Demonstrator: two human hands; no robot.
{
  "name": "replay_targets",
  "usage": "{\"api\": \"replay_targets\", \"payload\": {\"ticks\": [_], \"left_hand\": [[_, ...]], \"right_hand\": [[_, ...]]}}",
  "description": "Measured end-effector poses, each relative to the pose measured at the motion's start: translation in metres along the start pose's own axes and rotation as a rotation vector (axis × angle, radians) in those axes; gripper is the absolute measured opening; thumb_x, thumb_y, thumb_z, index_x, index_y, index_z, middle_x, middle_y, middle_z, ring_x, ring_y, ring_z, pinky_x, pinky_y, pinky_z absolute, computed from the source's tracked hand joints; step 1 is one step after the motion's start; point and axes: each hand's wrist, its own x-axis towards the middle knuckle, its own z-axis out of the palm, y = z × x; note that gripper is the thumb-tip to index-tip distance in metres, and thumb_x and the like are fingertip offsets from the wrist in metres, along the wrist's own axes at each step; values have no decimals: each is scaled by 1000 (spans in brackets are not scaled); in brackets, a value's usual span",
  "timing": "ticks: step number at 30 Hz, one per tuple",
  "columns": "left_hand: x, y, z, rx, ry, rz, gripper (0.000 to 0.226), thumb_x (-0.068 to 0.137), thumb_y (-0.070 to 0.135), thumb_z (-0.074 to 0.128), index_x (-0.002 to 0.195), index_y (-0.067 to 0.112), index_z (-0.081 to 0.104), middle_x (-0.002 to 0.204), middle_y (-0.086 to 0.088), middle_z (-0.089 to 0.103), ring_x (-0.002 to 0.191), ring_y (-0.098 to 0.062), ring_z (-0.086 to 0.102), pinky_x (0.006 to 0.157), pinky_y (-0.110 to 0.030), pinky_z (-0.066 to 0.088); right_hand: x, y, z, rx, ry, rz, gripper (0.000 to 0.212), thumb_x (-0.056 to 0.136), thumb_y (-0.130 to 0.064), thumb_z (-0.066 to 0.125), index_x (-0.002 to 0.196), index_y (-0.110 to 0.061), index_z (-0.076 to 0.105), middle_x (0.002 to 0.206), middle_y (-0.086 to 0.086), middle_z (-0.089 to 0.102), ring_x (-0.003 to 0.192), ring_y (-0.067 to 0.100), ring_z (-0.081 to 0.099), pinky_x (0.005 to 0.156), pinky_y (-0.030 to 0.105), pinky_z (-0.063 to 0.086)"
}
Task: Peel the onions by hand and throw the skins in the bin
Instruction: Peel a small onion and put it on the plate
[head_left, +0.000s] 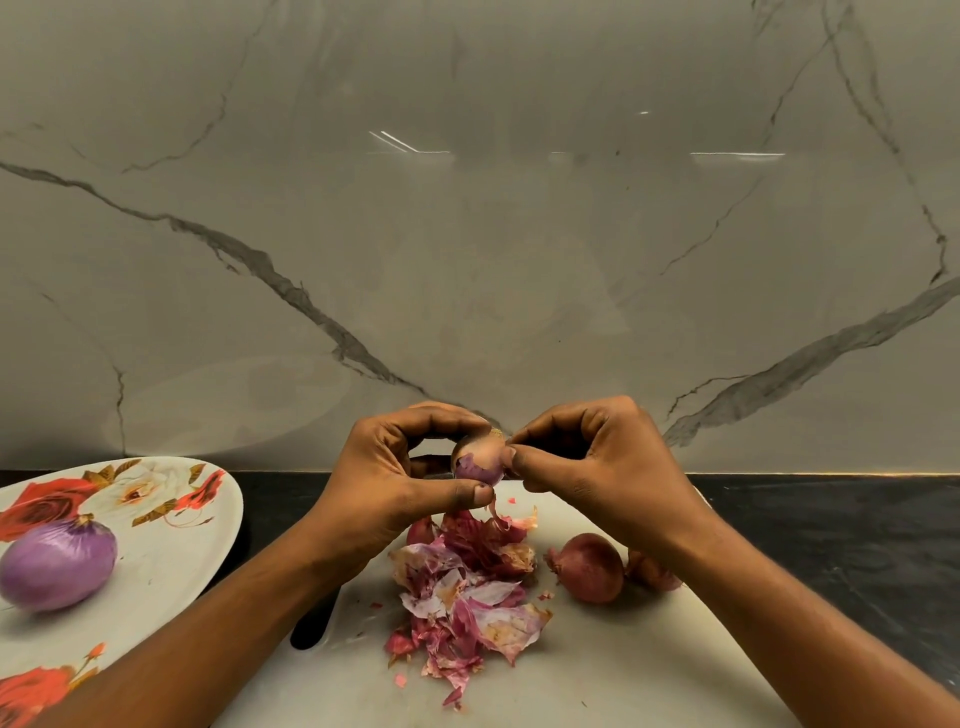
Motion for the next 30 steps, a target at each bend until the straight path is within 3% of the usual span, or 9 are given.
{"api": "replay_targets", "payload": {"ticks": [3, 8, 13, 18, 21, 25, 30], "left_hand": [[0, 0, 0, -2, -8, 9, 49, 64, 4, 92, 110, 9, 78, 116, -4, 76, 114, -27, 72, 88, -39, 64], [0, 1, 0, -9, -3, 3, 49, 65, 4, 92, 111, 9, 77, 117, -5, 76, 115, -28, 72, 89, -41, 64], [-1, 1, -2, -58, 15, -36, 55, 63, 8, 90, 115, 10, 75, 116, -4, 77, 112, -26, 74, 88, -38, 64], [-1, 2, -1, -75, 25, -56, 56, 63, 12, 89, 117, 13, 75, 117, -2, 78, 114, -23, 73, 87, -35, 64], [0, 1, -1, -68, 23, -55, 56, 64, 9, 90, 118, 10, 75, 117, -4, 78, 113, -25, 74, 88, -39, 64], [0, 2, -1, -10, 23, -41, 56, 64, 8, 92, 117, 10, 75, 117, -4, 77, 111, -26, 74, 88, -42, 64], [0, 3, -1, 35, 31, -25, 53, 63, 11, 94, 113, 12, 76, 116, -1, 77, 111, -26, 74, 88, -42, 65]], "right_hand": [[0, 0, 0, -41, 5, -25, 7, 86, -21, 84, 91, -26, 82, 79, -10, 79, 76, 7, 76, 72, 26, 65], [0, 1, 1, -83, 22, -32, 9, 87, -21, 83, 85, -29, 79, 78, -9, 78, 76, 10, 75, 73, 33, 65], [3, 4, -3, -125, 63, -23, 10, 88, -14, 82, 86, -24, 80, 76, -10, 77, 73, 4, 74, 70, 22, 63], [5, 4, -6, -4, 51, 27, 9, 87, -10, 83, 91, -18, 83, 80, -2, 80, 74, 14, 78, 72, 33, 66], [4, 2, -5, 11, 18, 7, 3, 87, -17, 84, 89, -20, 84, 77, -2, 80, 74, 16, 78, 71, 36, 66], [1, 2, -1, -59, -9, -45, 13, 83, -28, 87, 94, -21, 85, 81, -9, 80, 76, 9, 77, 71, 30, 66], [0, 5, 1, -119, -9, -62, 12, 86, -25, 86, 97, -20, 85, 82, -11, 80, 76, 4, 75, 70, 23, 63]]}}
